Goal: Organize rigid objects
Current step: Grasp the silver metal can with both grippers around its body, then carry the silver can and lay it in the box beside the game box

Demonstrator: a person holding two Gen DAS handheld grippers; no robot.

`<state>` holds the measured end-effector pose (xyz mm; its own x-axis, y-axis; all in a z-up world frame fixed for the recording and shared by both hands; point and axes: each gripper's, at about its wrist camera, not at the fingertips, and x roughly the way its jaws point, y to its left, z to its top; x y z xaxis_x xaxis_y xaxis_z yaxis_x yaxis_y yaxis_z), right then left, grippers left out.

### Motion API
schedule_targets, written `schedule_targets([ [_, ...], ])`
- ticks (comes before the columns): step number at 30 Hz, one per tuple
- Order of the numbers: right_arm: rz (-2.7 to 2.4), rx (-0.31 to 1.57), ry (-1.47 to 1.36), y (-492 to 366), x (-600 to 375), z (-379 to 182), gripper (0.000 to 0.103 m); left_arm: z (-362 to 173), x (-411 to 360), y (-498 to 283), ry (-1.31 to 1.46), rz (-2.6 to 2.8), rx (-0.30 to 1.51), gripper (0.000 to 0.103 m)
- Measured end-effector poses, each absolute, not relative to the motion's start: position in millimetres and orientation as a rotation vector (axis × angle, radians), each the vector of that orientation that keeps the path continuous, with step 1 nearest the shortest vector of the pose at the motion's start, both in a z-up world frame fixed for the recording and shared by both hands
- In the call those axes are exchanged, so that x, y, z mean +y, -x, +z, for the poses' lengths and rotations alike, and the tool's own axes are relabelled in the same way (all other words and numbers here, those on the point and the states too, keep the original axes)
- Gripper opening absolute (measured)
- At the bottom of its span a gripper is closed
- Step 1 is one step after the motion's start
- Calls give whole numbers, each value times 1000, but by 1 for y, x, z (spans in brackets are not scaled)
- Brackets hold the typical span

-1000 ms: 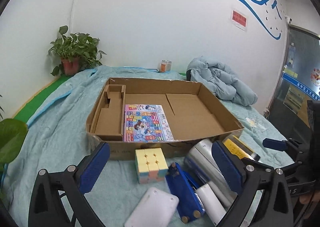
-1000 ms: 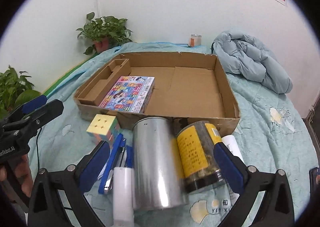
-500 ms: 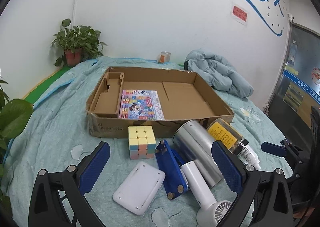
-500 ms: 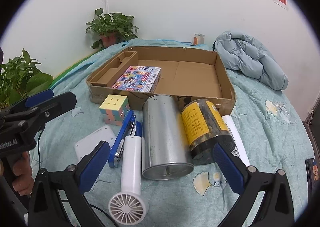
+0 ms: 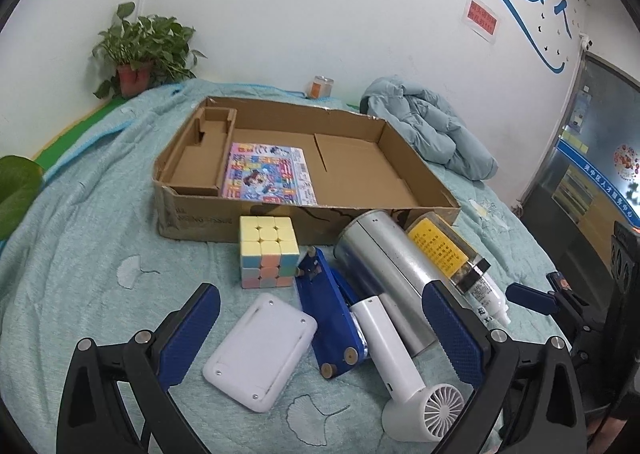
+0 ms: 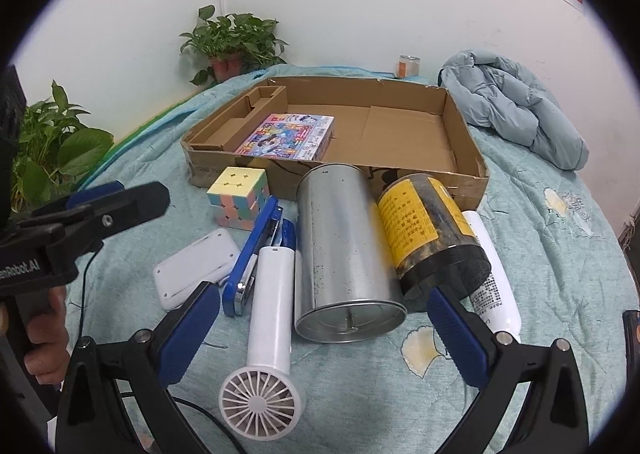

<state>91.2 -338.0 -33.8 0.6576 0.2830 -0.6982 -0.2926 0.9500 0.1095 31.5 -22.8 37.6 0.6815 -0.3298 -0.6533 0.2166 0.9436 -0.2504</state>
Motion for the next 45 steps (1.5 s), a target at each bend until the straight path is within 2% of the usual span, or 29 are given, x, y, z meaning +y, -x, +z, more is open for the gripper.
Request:
schedule_targets([
  [7, 380, 823, -71, -113, -377, -37, 102, 23, -38, -66, 274, -476, 856, 101],
  [10, 421, 864, -120, -125, -388, -42, 98, 17, -54, -89, 298, -547, 902, 101],
  [13, 462, 896, -167, -135, -389, -45, 93, 11, -68, -111, 299, -589, 950, 101],
  [18, 493, 982, -145, -150, -371, -61, 76, -9, -90, -148, 321, -653, 1039, 98],
  [19, 493, 999, -146, -153, -370, -65, 75, -13, -94, -152, 321, -655, 1055, 95],
  [23, 477, 1027, -158, -160, -368, -73, 72, -27, -112, -170, 283, -682, 1111, 94],
  [27, 460, 1041, -173, -162, -366, -78, 72, -42, -121, -184, 247, -638, 1169, 92],
  [29, 456, 1053, -189, -163, -367, -79, 72, -51, -124, -188, 243, -626, 1197, 88],
  [35, 438, 1090, -207, -170, -367, -78, 73, -58, -130, -197, 229, -632, 1219, 90],
  [41, 442, 1133, -204, -180, -359, -86, 80, -62, -144, -202, 186, -616, 1257, 93],
  [45, 425, 1137, -187, -181, -354, -89, 82, -64, -146, -202, 186, -621, 1271, 93],
])
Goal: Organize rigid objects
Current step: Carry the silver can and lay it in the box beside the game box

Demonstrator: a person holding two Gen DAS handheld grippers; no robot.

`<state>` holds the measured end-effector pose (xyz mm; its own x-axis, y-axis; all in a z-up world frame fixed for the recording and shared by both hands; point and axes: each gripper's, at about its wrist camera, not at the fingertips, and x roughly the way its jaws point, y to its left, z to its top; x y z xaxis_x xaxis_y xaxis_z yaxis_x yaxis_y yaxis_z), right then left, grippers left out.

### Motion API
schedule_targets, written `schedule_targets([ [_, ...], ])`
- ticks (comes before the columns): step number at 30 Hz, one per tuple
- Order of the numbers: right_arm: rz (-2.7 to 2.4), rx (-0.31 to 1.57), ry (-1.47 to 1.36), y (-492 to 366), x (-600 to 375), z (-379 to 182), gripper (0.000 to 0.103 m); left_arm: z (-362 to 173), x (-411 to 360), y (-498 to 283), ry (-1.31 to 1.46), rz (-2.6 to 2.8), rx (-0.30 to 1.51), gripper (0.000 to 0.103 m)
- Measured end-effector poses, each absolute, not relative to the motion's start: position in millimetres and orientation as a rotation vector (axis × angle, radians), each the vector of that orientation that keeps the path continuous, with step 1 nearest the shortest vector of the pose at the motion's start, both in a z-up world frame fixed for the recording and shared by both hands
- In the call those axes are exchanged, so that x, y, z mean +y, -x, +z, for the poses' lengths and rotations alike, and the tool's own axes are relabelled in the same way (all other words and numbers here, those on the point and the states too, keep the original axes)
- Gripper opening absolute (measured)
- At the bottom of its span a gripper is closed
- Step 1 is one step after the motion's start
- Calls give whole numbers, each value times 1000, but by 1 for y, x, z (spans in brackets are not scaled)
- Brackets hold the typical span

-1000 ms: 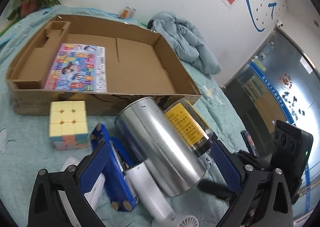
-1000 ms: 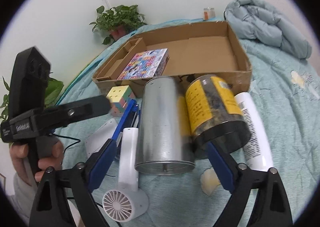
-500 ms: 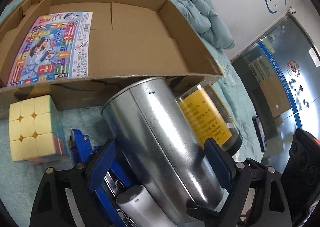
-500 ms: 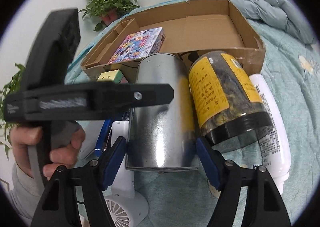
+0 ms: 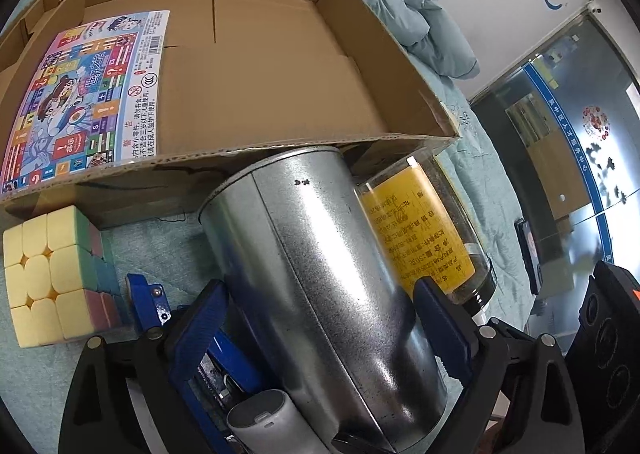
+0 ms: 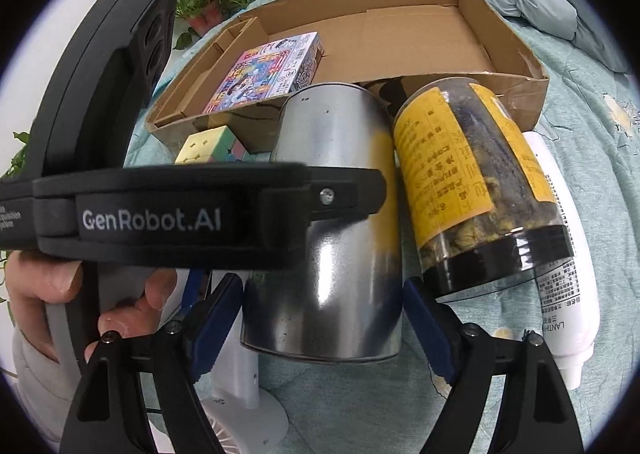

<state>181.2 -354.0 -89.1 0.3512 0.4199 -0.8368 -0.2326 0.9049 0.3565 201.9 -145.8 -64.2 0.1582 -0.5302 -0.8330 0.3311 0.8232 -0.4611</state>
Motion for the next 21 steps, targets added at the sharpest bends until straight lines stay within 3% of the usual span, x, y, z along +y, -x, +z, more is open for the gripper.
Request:
schedule_targets([
  [13, 380, 1108, -209, -179, -352, -84, 81, -64, -142, -200, 231, -641, 1251, 91],
  [21, 403, 1002, -226, -168, -351, -41, 81, 0, -125, -183, 209, -623, 1103, 88],
])
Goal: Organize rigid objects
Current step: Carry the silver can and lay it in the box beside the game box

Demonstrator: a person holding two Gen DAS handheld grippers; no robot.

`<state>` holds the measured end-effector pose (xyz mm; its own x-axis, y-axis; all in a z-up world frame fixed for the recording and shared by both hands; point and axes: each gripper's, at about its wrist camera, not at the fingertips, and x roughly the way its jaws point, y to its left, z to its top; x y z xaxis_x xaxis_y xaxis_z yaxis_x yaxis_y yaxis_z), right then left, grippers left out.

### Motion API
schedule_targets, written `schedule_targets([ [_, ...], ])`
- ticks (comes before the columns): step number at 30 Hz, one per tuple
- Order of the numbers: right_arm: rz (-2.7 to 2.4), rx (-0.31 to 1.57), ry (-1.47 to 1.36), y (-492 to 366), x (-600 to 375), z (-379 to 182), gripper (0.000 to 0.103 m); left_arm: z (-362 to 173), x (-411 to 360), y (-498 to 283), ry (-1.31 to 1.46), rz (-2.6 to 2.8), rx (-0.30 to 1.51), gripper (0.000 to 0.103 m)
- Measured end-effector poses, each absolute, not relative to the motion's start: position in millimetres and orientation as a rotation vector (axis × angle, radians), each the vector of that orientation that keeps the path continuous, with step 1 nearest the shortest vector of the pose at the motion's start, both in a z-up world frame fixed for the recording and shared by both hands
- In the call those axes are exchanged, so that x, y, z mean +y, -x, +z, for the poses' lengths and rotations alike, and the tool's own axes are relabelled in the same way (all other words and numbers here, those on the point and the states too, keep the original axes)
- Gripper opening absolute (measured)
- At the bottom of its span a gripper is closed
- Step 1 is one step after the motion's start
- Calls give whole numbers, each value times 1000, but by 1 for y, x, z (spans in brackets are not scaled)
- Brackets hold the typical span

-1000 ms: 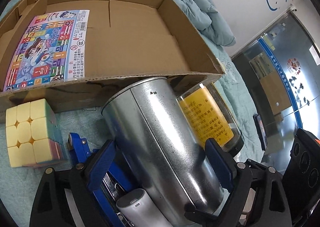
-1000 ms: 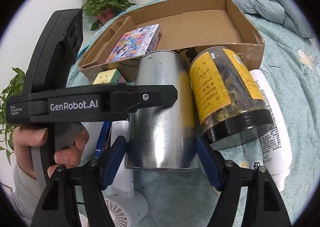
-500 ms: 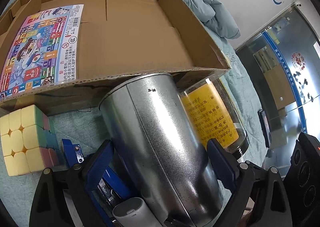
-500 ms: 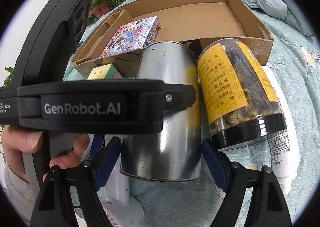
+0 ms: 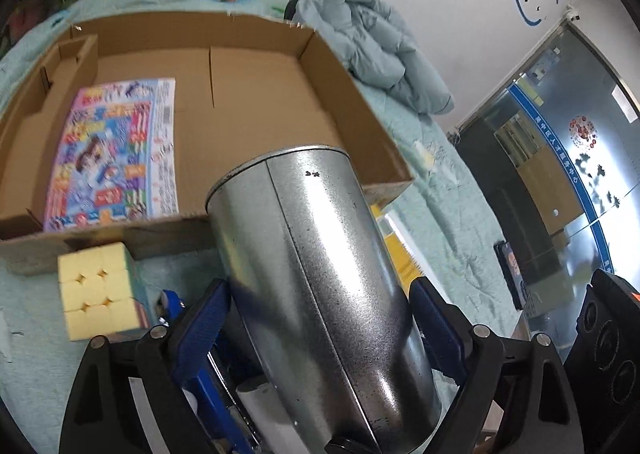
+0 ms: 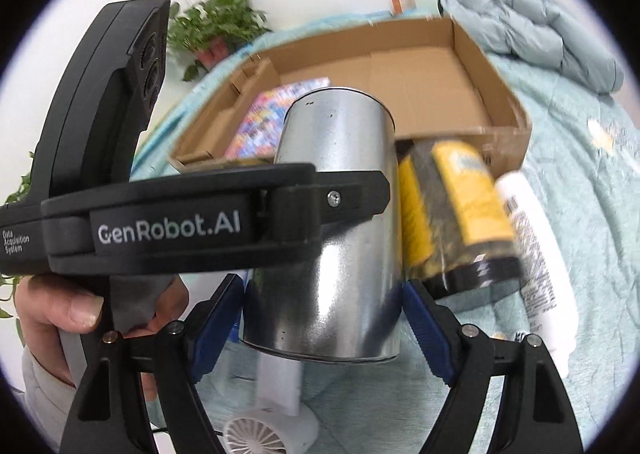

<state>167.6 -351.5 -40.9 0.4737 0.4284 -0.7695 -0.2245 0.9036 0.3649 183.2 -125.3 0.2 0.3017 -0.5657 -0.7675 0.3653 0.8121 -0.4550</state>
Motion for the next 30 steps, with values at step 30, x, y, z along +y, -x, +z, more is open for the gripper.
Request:
schedule_targets([
  [30, 490, 1002, -265, -310, -328, 4, 81, 49, -106, -356, 128, -597, 1051, 86],
])
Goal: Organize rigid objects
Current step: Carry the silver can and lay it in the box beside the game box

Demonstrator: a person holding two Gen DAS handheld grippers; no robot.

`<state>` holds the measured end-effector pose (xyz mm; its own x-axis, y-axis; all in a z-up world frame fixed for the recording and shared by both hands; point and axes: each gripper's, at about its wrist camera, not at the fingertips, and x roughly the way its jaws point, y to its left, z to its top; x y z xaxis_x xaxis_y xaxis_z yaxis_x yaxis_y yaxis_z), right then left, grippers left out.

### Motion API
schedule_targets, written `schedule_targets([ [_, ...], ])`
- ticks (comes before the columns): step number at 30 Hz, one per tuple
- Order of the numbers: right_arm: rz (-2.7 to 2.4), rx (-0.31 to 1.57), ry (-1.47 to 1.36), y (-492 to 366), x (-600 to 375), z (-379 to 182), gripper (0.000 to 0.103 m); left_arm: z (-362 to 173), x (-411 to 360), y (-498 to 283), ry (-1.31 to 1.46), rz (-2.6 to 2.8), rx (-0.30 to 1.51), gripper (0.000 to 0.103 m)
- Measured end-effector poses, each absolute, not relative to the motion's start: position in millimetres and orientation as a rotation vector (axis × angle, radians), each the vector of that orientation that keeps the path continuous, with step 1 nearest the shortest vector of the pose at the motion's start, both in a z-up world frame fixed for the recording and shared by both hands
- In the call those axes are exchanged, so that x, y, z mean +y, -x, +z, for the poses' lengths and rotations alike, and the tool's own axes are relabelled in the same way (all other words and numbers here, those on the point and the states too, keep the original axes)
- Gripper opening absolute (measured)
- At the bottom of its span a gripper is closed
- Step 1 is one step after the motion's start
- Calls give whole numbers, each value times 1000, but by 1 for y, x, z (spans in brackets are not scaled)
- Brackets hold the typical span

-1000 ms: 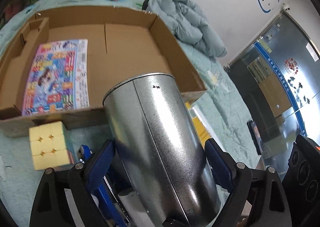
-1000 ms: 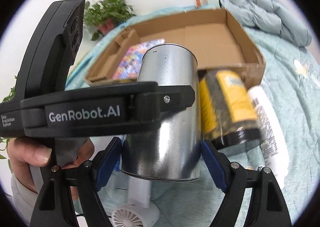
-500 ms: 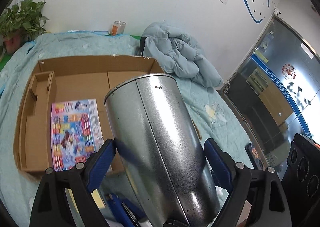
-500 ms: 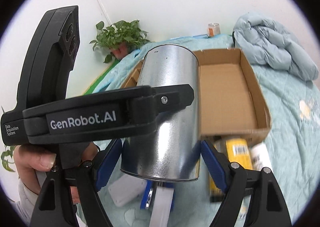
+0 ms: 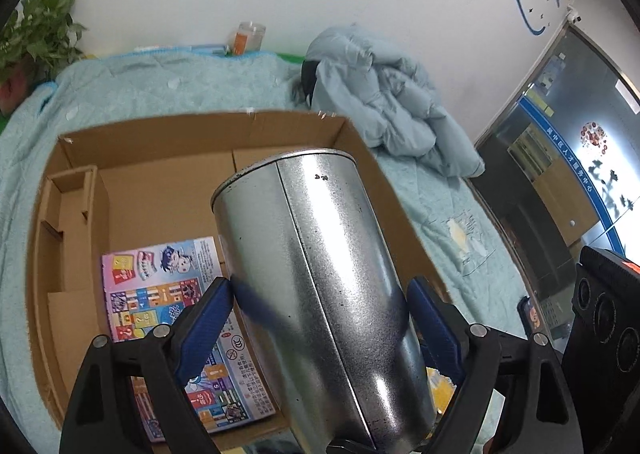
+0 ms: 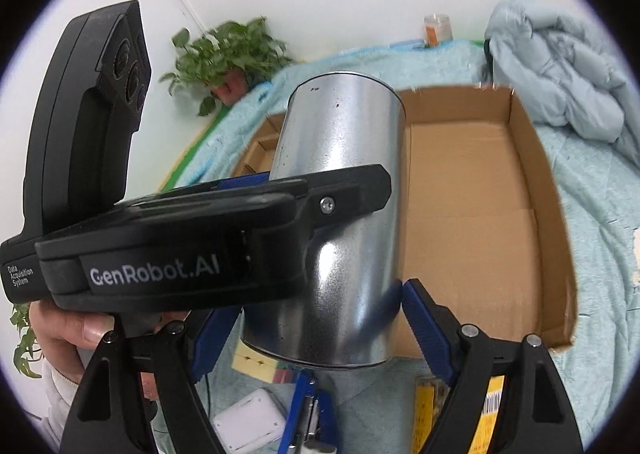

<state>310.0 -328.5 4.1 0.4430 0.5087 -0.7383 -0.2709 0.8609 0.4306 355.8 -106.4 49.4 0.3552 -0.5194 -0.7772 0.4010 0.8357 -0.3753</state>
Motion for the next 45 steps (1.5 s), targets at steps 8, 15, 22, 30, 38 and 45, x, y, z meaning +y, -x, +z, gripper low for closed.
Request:
schedule_targets([
  [8, 445, 1146, -299, -323, -325, -60, 81, -39, -110, -377, 169, -621, 1202, 87],
  [15, 397, 1191, -272, -323, -323, -70, 80, -55, -115, -377, 116, -613, 1215, 86],
  [22, 377, 1199, -278, -326, -326, -66, 80, -50, -106, -377, 152, -613, 1235, 86],
  [30, 439, 1025, -342, -292, -357, -32, 81, -8, -29, -310, 147, -507, 1060, 87],
  [38, 235, 955, -210, -278, -412, -24, 67, -35, -17, -269, 161, -470, 1096, 79],
  [45, 120, 1038, -142, -303, -443, -62, 4, -38, -20, -261, 159, -422, 1133, 79],
])
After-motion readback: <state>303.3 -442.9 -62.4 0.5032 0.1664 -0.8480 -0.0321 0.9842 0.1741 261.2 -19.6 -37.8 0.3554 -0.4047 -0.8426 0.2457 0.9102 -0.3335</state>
